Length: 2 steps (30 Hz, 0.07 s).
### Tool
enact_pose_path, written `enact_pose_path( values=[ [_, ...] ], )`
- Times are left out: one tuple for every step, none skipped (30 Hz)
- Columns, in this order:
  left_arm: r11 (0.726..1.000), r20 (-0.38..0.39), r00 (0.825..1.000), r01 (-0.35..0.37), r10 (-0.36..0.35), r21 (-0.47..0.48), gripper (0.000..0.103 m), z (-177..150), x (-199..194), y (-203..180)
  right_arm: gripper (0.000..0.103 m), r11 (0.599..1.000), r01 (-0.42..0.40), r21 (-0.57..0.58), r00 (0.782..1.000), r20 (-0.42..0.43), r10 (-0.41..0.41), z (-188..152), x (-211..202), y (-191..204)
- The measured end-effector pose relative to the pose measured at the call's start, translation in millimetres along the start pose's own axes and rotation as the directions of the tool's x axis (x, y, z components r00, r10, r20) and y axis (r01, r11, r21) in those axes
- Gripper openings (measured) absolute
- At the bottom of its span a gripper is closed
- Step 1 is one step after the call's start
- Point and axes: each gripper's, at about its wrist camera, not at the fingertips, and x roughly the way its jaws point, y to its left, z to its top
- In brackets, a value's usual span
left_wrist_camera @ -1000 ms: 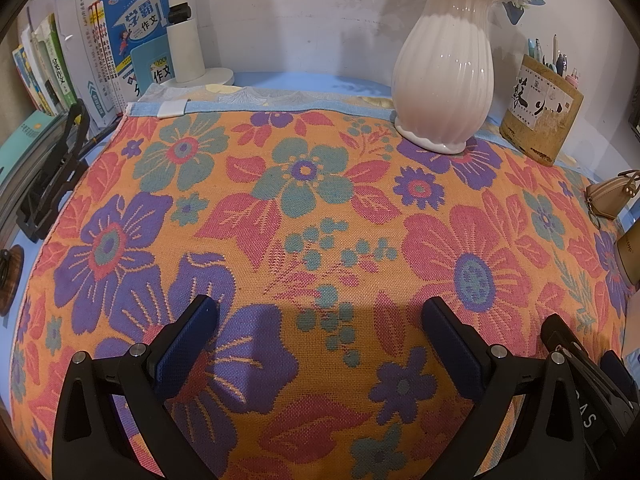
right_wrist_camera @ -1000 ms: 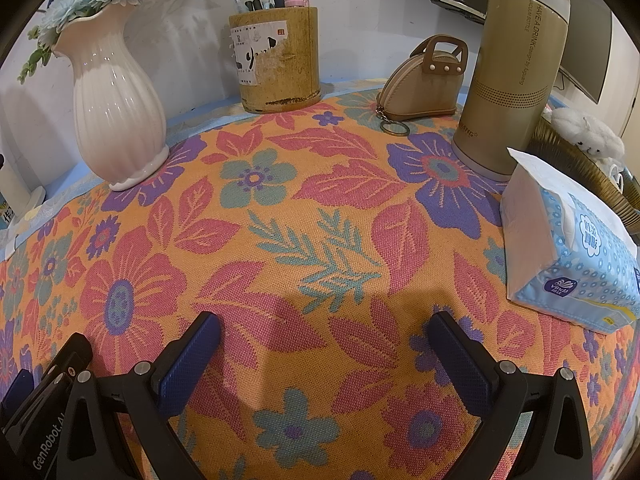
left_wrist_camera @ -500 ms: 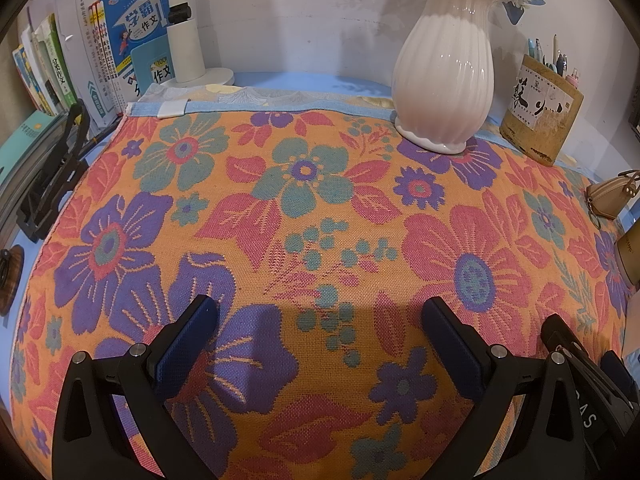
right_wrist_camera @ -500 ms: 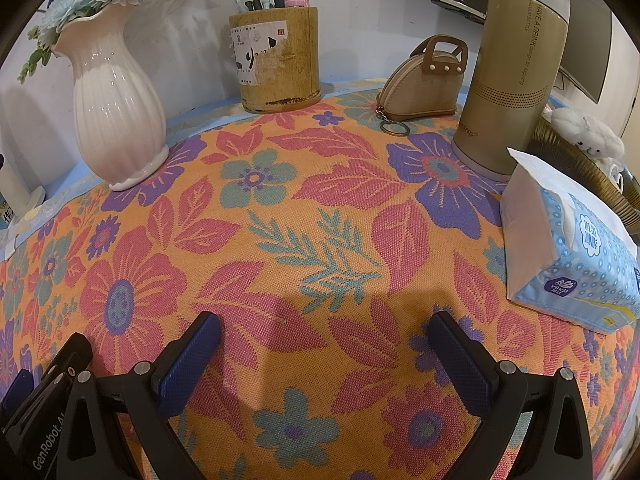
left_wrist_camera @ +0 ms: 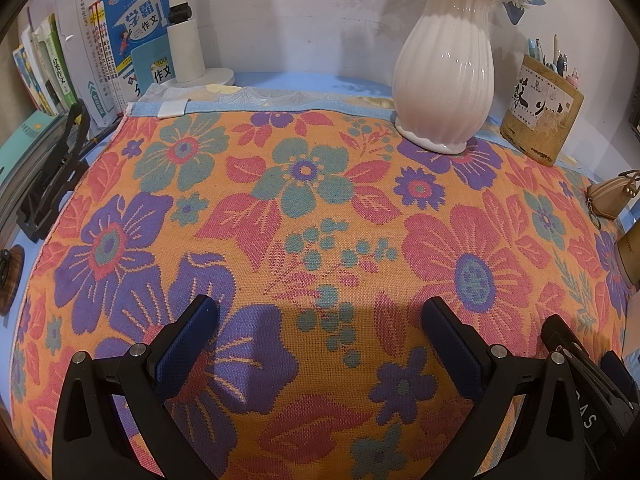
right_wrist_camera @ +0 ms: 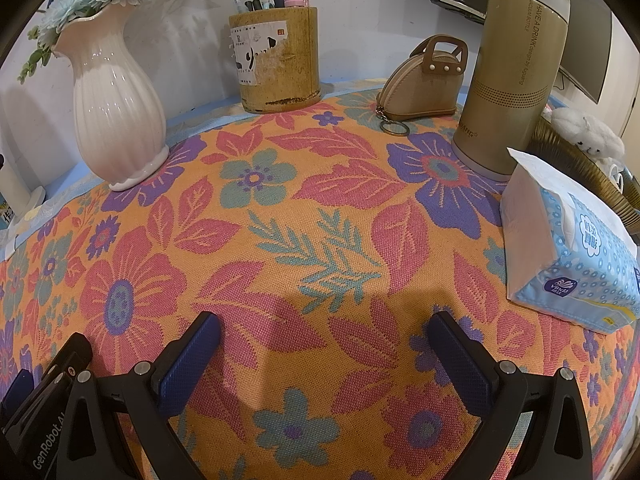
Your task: Organize soft objects
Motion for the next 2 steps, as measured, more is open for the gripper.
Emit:
enact_pose_path(
  values=[
    [1.0,0.0,1.0,0.0,0.0,0.0,0.102,0.0,0.0,0.0,0.103,1.0,0.0,0.0,1.0,0.0,0.0,-0.2,-0.6,0.5],
    [1.0,0.0,1.0,0.0,0.0,0.0,0.102,0.0,0.0,-0.1,0.103,1.0,0.0,0.0,1.0,0.0,0.0,0.0,0.0,0.0]
  ],
)
